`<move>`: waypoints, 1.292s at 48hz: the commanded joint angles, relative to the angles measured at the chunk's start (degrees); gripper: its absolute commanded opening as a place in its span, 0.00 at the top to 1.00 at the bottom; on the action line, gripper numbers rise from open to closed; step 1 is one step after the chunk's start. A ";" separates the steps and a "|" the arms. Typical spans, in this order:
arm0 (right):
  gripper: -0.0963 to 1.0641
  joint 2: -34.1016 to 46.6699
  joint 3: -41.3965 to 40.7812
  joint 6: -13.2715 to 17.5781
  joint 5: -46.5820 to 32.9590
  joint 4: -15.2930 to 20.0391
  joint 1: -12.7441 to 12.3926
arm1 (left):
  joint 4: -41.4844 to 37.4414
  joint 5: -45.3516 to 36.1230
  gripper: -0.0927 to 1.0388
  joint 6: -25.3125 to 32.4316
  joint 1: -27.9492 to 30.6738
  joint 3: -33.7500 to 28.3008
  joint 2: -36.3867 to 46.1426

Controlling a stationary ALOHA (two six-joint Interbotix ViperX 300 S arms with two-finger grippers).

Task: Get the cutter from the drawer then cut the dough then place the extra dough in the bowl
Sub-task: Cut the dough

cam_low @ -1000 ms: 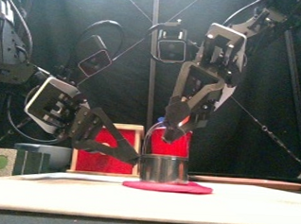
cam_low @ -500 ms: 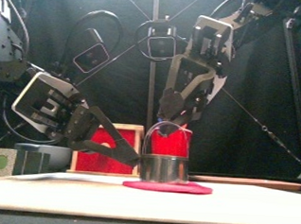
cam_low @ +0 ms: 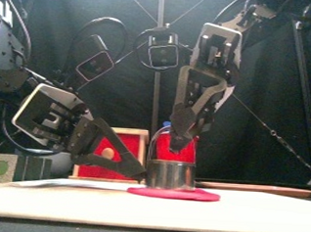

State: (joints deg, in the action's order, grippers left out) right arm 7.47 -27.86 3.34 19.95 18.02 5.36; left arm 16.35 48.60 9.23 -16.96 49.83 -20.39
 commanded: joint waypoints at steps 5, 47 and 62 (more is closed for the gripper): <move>0.24 -0.88 1.32 -0.09 -0.18 0.00 -0.35 | 0.09 0.97 0.50 -0.09 0.00 -1.41 -0.26; 0.47 -0.88 2.11 -0.09 0.00 0.00 -0.09 | 0.53 -1.23 0.50 -0.44 0.00 -1.41 -0.35; 0.47 -1.58 3.08 -0.09 0.35 0.00 -0.09 | 1.49 -2.55 0.50 -0.44 -0.09 -1.41 -0.35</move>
State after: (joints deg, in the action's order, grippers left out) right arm 7.91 -26.46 3.34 20.39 17.93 5.36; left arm 17.40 46.32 8.88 -17.05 48.96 -21.27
